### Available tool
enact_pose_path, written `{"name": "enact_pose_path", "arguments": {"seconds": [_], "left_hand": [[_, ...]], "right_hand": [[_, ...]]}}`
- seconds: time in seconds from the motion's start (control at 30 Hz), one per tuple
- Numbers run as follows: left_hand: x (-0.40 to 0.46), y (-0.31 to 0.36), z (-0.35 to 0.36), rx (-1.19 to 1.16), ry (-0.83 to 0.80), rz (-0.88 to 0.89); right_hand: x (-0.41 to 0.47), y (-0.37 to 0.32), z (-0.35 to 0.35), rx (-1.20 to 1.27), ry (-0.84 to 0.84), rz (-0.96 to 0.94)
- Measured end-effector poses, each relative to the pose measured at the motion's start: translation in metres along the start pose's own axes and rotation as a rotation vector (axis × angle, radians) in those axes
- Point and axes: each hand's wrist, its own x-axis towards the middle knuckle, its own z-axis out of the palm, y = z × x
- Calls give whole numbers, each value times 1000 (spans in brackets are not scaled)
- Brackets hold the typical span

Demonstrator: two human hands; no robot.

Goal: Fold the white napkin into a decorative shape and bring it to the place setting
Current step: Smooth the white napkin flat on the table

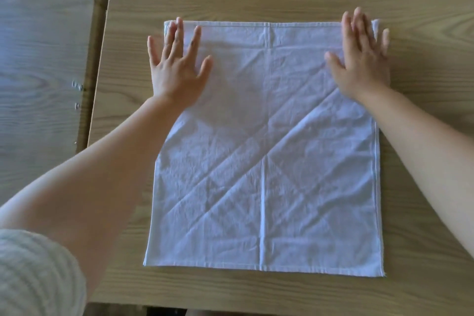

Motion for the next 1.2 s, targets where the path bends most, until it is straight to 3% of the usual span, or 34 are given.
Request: {"name": "enact_pose_path", "arguments": {"seconds": [0.13,0.3,0.43,0.57,1.07,1.2], "left_hand": [[-57,46,-4,-66,72,99],[-161,106,17,-168,-21,172],[-225,144,35,-188,-94,184],[-258,172,38,-172,-138,194],[-325,210,39,-188,-243,346],[-318,204,32,-391,-214,299]], "right_hand": [[-79,-9,-8,80,60,-232],[-214,6,-10,11,-171,-604],[-269,30,-20,-99,-343,-593],[-292,44,-28,-145,-412,-572],[-303,53,-30,66,-95,-754],[-284,33,-46,240,42,-614]]}}
